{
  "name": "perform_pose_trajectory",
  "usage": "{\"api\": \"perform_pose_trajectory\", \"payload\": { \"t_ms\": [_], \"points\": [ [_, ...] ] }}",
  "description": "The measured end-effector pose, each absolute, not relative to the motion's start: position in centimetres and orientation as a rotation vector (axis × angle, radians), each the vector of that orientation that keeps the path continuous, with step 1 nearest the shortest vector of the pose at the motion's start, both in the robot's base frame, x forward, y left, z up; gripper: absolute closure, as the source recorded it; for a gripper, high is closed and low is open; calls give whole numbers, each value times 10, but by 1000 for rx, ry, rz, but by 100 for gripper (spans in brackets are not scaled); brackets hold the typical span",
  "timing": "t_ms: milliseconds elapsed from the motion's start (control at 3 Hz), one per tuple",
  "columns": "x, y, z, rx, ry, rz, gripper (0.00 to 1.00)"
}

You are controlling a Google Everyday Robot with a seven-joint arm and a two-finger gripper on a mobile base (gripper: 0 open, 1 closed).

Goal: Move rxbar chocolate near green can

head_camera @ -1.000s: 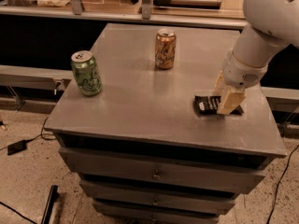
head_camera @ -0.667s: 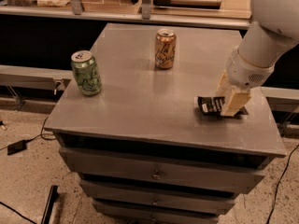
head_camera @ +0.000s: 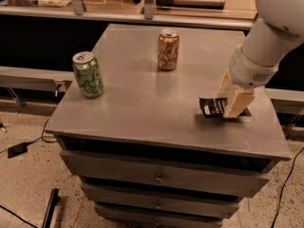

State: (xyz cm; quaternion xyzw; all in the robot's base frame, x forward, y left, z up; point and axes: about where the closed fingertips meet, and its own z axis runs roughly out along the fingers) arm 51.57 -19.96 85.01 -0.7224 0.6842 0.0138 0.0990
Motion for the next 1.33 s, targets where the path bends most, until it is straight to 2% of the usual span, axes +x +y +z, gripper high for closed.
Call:
{"api": "perform_pose_trajectory", "payload": {
  "t_ms": [333,667,1333],
  "points": [
    [521,-159,871,-2242,1889,41,100],
    [527,-81,900,-2368,1653,22,100],
    [537,0,910,-2442,1430,40,100]
  ]
}}
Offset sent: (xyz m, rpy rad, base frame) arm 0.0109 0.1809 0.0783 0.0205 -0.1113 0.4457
